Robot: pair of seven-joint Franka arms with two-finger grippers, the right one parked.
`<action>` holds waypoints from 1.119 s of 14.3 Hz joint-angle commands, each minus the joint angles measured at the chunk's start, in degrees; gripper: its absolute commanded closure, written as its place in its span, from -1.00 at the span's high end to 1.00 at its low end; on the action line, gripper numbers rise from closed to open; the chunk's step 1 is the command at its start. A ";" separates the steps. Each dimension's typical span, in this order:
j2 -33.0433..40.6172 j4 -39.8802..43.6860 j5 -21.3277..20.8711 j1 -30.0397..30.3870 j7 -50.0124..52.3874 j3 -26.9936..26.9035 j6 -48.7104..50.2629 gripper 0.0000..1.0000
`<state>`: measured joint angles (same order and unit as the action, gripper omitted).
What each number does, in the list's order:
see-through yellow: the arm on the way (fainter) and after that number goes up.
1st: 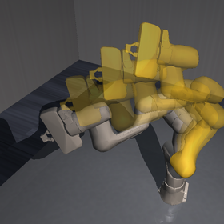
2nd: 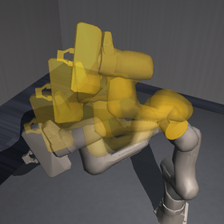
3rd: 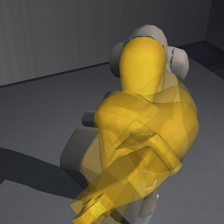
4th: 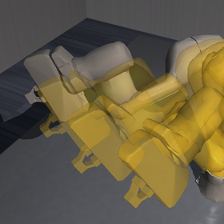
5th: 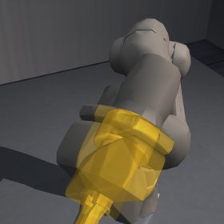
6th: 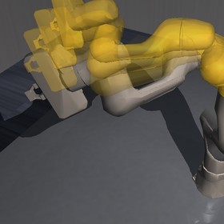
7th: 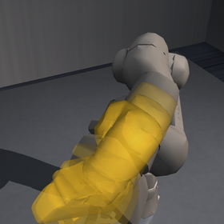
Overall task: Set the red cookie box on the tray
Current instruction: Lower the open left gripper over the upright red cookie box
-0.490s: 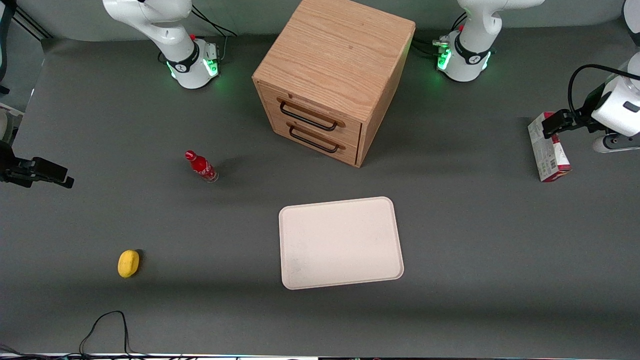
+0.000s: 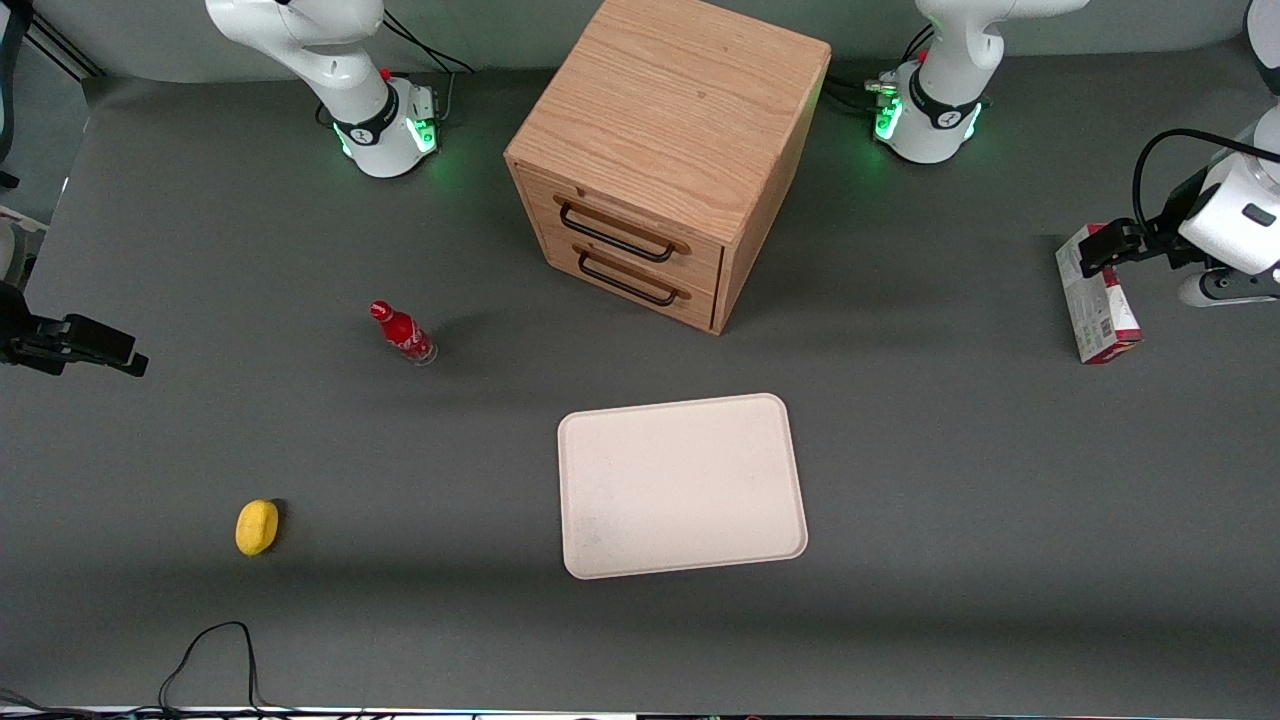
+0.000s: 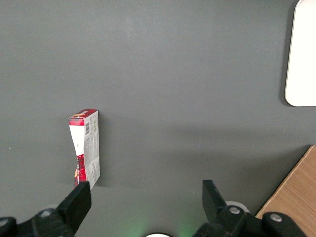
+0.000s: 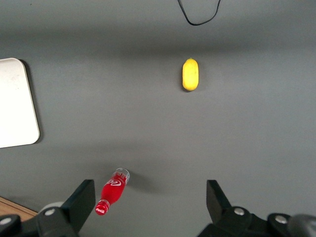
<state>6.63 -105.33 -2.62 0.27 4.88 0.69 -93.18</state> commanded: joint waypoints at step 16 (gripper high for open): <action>-12.50 20.49 -0.10 20.18 -20.92 -0.33 12.93 1.00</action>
<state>-0.88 -92.67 -2.68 14.63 -8.14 -0.20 -83.40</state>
